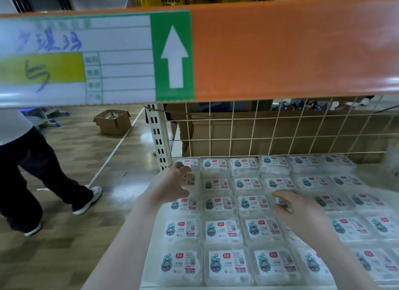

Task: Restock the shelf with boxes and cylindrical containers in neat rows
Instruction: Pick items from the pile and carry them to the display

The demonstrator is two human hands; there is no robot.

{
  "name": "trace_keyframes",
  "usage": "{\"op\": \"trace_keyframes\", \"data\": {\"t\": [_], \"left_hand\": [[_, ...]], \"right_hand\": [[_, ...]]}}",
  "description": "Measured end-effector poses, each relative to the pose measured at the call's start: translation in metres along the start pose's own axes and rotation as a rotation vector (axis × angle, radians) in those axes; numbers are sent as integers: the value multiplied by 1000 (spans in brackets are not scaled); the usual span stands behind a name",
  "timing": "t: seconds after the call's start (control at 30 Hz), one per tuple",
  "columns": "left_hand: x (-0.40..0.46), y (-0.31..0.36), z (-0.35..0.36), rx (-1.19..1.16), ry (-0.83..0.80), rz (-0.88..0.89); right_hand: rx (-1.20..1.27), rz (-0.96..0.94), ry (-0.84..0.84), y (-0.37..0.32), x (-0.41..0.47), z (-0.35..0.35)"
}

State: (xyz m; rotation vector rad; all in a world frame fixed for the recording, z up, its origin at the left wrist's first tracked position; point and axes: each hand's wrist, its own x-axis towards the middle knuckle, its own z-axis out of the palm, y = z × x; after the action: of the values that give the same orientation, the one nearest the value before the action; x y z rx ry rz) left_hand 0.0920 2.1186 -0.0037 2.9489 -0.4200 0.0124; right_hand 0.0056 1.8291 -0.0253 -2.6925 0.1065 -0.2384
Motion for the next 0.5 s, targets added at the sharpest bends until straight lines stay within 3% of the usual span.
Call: {"op": "trace_keyframes", "data": {"t": [0.5], "left_hand": [[-4, -3, 12, -35, 64, 25]], "right_hand": [[33, 45, -48, 4, -3, -1]]}}
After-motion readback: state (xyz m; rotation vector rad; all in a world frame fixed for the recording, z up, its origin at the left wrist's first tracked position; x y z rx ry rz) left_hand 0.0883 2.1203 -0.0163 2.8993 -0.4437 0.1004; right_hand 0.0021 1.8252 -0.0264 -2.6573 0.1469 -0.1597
